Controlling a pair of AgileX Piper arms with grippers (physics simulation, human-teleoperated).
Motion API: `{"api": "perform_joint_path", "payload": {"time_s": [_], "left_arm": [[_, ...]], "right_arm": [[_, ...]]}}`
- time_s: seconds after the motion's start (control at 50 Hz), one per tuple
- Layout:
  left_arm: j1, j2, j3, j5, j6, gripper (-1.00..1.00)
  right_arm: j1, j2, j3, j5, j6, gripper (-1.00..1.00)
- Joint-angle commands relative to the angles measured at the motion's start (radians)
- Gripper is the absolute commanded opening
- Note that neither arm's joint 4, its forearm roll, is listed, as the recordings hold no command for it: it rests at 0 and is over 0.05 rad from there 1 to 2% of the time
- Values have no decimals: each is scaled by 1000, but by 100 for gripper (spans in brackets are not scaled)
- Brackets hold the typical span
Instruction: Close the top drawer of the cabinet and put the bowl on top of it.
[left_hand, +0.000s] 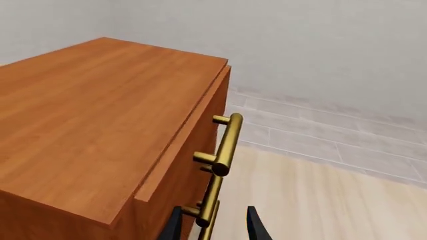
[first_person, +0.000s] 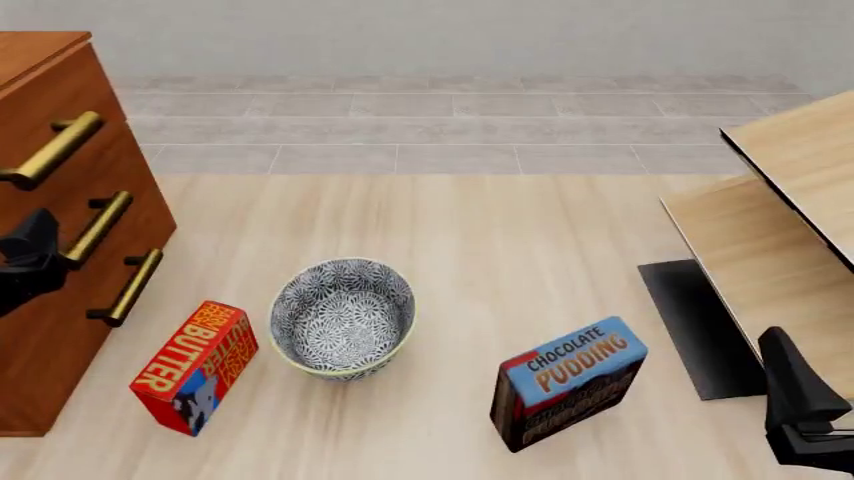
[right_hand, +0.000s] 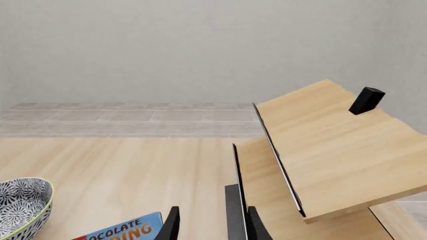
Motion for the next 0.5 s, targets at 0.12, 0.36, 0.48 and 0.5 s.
{"api": "perform_joint_path", "payload": {"time_s": [0.12, 0.36, 0.48, 0.5], "left_arm": [[29, 37, -10, -11, 14, 100], [50, 66, -9, -37, 12, 100], [60, 75, -22, -31, 11, 100], [62, 77, -22, -32, 10, 100]], "right_arm": [[0, -6, 0, 6, 0, 100], [0, -6, 0, 6, 0, 100], [0, -6, 0, 6, 0, 100], [0, -6, 0, 6, 0, 100]]}}
